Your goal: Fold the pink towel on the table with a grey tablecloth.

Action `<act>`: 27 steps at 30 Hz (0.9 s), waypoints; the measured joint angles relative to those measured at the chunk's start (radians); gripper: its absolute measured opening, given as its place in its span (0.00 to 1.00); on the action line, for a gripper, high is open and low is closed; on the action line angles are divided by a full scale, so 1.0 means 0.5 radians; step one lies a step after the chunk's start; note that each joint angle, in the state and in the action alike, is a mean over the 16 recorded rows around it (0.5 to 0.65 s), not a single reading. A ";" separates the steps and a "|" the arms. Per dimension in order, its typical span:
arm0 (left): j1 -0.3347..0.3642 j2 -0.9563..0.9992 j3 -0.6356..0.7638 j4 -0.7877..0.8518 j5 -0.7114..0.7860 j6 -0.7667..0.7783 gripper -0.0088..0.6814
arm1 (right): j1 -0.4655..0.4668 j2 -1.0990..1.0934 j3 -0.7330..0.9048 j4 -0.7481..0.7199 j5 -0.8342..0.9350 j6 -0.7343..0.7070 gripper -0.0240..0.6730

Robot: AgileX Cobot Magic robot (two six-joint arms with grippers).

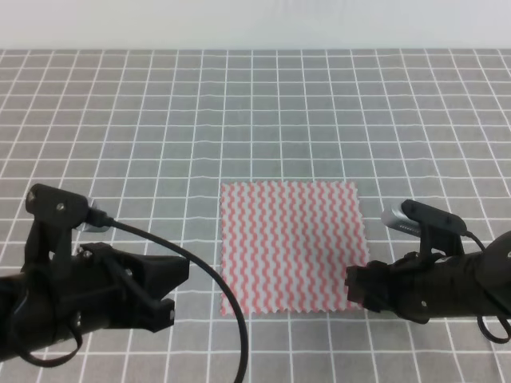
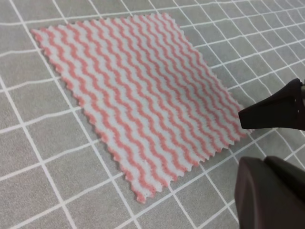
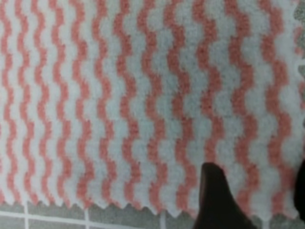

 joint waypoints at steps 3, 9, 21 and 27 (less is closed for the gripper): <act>0.000 0.003 0.000 0.001 -0.005 0.006 0.01 | 0.000 0.004 -0.002 -0.001 -0.002 -0.002 0.45; 0.000 0.003 0.000 0.001 -0.005 0.017 0.01 | -0.001 0.009 -0.002 -0.011 -0.005 -0.008 0.36; 0.000 0.000 0.000 0.000 -0.002 0.021 0.01 | -0.004 0.016 -0.001 -0.052 -0.011 -0.014 0.11; 0.000 0.000 0.000 0.000 -0.001 0.023 0.01 | -0.004 0.008 0.001 -0.058 -0.009 -0.012 0.03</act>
